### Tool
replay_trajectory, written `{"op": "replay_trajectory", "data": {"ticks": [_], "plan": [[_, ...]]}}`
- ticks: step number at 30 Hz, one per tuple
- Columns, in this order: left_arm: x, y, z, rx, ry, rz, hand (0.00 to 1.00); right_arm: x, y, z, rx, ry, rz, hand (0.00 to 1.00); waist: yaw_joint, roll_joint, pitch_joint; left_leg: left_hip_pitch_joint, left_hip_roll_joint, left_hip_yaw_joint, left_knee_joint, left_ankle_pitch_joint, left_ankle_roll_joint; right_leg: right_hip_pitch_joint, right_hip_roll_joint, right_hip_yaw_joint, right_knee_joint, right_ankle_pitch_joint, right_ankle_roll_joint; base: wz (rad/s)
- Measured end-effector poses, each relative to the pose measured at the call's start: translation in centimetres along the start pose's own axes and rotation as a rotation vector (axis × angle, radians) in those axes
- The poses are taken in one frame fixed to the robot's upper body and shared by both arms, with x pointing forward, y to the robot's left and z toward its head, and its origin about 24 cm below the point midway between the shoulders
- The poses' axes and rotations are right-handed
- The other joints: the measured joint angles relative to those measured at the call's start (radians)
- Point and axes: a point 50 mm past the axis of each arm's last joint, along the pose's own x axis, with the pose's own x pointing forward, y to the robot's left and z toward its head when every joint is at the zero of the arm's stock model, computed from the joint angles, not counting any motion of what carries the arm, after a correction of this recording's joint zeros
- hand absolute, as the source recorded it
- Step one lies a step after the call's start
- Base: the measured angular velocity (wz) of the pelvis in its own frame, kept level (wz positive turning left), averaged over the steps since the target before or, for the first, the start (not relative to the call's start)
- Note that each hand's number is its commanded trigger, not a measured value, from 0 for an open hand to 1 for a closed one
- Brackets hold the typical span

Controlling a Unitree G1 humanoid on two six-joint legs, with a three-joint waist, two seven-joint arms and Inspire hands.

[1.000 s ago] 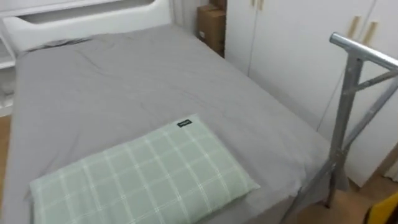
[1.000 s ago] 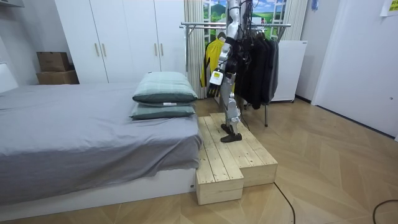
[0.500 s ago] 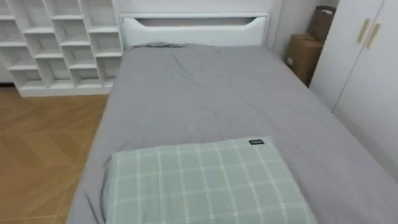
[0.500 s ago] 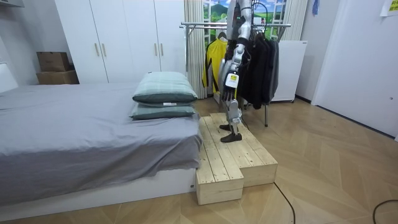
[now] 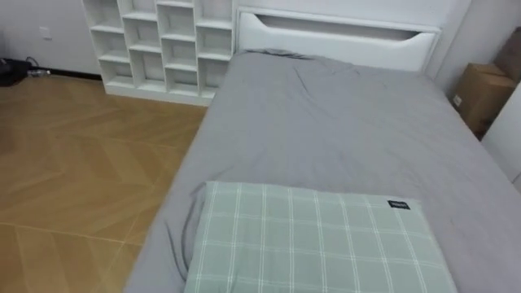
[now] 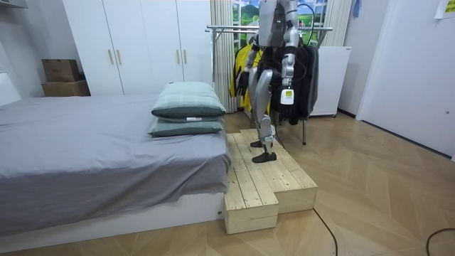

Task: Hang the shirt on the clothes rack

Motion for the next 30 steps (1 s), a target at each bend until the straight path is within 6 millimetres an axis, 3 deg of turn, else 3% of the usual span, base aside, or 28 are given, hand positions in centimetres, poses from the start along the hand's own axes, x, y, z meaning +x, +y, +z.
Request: {"op": "replay_trajectory", "data": {"ticks": [2,10,16,30], "plan": [[0.0,0.1,0.8,0.013,-0.023,0.012,0.00,0.0,0.0,-0.2,0.034,-0.003,0.000,0.00,-0.010,0.004,0.0033,-0.004,0.000,0.001,0.004,0.000,0.000,-0.001,0.002,0.006,-0.003,0.001,0.002,-0.04],[0.1,0.0,3.0,0.013,-0.089,0.027,0.00,-0.1,-0.2,-1.3,0.107,0.005,-0.010,0.00,-0.030,0.018,0.0006,0.004,0.003,0.019,-0.006,0.005,-0.004,-0.001,0.005,0.025,-0.019,0.001,0.002,-0.08],[0.1,-1.0,2.9,-0.013,-0.086,0.000,0.00,-0.1,-0.2,-1.4,0.136,0.009,-0.017,0.00,-0.032,0.017,-0.0047,0.022,0.004,0.029,-0.036,0.023,-0.012,0.002,0.007,0.052,-0.021,0.001,0.002,-0.03],[0.0,-1.4,2.5,-0.015,-0.099,-0.011,0.00,-0.1,-0.1,-1.5,0.145,0.024,-0.001,0.00,-0.028,0.019,-0.0059,0.033,0.008,0.033,-0.050,0.029,-0.016,0.001,0.010,0.066,-0.021,0.001,0.002,-0.01]]}}
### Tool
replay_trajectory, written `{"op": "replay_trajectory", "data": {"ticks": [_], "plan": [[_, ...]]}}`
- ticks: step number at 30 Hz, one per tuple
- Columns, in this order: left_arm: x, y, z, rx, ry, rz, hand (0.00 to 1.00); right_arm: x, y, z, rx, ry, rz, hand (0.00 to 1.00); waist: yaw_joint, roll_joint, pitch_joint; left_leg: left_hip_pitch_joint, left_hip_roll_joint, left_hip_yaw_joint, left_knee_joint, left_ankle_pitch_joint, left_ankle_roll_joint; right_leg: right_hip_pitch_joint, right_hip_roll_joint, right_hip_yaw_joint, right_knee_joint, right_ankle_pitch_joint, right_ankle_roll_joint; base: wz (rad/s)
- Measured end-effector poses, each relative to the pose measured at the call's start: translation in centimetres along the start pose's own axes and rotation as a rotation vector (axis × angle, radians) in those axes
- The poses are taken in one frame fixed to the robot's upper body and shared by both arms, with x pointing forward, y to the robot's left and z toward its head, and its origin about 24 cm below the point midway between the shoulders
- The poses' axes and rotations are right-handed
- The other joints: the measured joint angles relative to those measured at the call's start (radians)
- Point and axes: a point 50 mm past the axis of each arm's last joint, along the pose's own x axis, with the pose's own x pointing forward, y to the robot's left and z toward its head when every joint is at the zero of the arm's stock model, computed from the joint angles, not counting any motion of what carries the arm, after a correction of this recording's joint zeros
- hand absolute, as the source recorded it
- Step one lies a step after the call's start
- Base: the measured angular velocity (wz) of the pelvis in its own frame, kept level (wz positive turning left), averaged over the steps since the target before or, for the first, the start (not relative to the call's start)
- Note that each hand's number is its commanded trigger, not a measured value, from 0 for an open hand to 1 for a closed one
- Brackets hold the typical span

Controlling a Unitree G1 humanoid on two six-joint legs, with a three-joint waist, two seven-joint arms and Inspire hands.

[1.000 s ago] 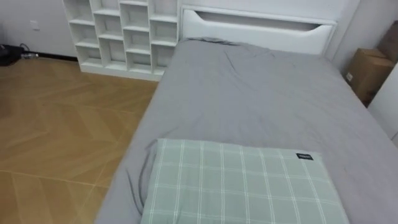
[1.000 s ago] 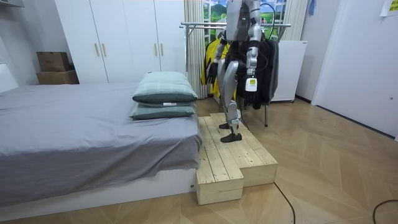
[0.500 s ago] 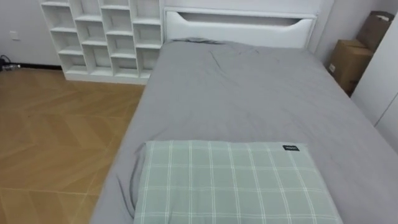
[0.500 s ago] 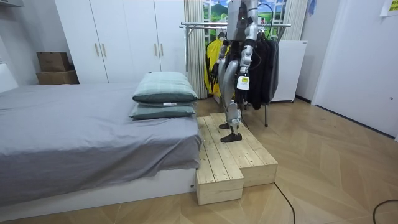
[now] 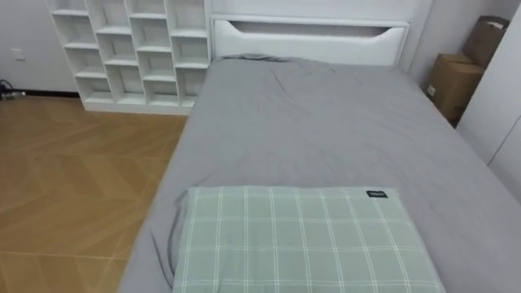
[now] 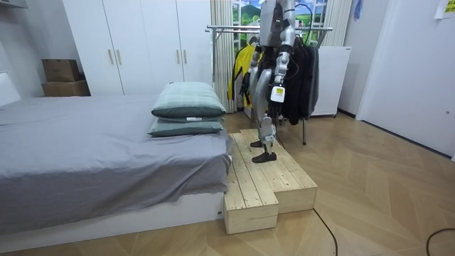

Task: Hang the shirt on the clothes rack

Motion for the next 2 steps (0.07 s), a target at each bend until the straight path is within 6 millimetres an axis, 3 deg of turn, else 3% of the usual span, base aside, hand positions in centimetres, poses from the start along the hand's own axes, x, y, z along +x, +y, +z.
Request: {"op": "replay_trajectory", "data": {"ticks": [2], "plan": [[0.00,-0.03,0.01,0.001,0.000,-0.003,0.00,-0.01,-0.03,-0.02,0.016,0.000,0.002,0.00,-0.001,0.002,0.0004,0.000,0.000,-0.002,0.000,0.000,0.000,0.000,0.000,0.000,0.000,0.000,0.000,0.00]]}}
